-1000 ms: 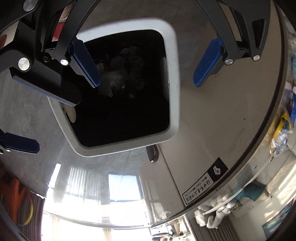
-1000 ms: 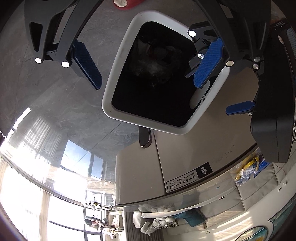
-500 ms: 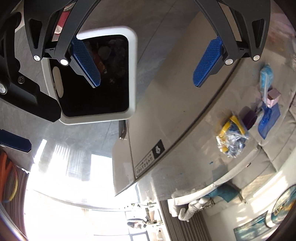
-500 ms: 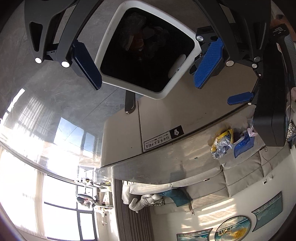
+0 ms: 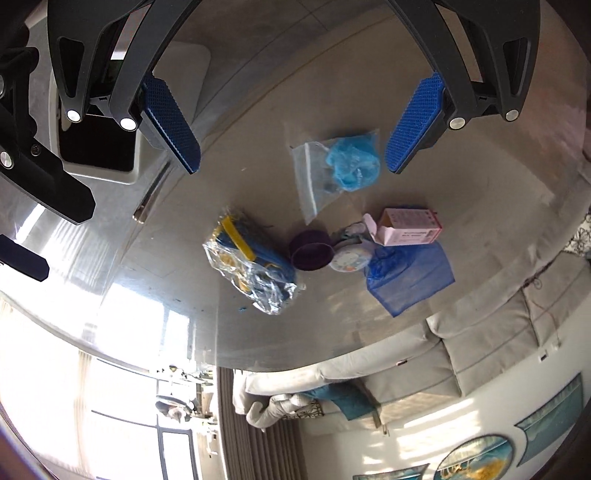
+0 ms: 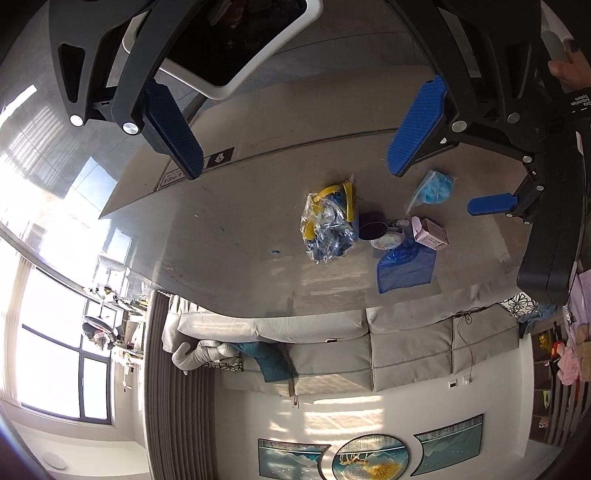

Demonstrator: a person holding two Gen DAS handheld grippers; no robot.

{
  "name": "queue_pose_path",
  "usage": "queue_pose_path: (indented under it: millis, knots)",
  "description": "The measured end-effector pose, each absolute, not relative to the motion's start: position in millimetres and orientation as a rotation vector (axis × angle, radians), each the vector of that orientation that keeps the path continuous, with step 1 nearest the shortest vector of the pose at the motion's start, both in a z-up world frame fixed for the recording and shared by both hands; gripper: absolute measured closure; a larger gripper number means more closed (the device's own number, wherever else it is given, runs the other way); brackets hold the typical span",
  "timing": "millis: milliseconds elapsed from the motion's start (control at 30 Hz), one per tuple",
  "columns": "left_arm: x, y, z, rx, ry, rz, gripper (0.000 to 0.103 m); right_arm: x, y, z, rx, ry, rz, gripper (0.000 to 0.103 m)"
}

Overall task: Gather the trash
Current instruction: 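Grasp the blue glove bag with the left tool while the right tool grasps the yellow-blue packet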

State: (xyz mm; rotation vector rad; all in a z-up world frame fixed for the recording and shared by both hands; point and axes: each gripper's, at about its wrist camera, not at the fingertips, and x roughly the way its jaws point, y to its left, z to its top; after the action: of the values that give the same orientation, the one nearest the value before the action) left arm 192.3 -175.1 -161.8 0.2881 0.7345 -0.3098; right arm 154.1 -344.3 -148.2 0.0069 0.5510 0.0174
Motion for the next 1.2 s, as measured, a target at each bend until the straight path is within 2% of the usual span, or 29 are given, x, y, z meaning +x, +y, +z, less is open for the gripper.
queue_pose_path:
  millis: [433, 933, 1000, 1033, 1067, 1100, 1133, 1167, 1200]
  knots:
    - [265.2, -122.3, -182.1, 0.151, 0.827, -0.189, 0.005, 235.1, -305.5, -163.6, -0.077, 0.581, 0.098, 0.004]
    - [282.6, -139.7, -211.7, 0.169, 0.87, -0.286, 0.007, 273.2, -322.6, -203.0, -0.056, 0.649, 0.05, 0.004]
    - [280.3, -140.1, -210.6, 0.166, 0.859, -0.305, 0.012, 276.9, -326.4, -208.5, -0.027, 0.681, 0.058, 0.004]
    - [277.9, -142.0, -209.7, 0.174, 0.851, -0.322, 0.02, 276.5, -329.1, -210.9, -0.008, 0.691, 0.053, 0.004]
    - [275.4, -144.5, -209.3, 0.179, 0.849, -0.338, 0.03, 277.6, -331.3, -213.6, 0.007, 0.709, 0.049, 0.01]
    - [273.1, -148.0, -207.7, 0.187, 0.848, -0.361, 0.038, 279.6, -332.0, -218.5, 0.008, 0.741, 0.047, 0.02]
    - [270.9, -152.4, -205.8, 0.192, 0.846, -0.384, 0.066, 275.6, -329.6, -219.1, -0.016, 0.719, 0.05, 0.034]
    - [270.3, -154.8, -204.9, 0.188, 0.853, -0.394, 0.078, 273.2, -327.2, -218.0, -0.016, 0.718, 0.071, 0.049]
    - [270.9, -155.0, -204.6, 0.171, 0.857, -0.4, 0.08, 272.0, -322.4, -215.9, -0.035, 0.723, 0.079, 0.056]
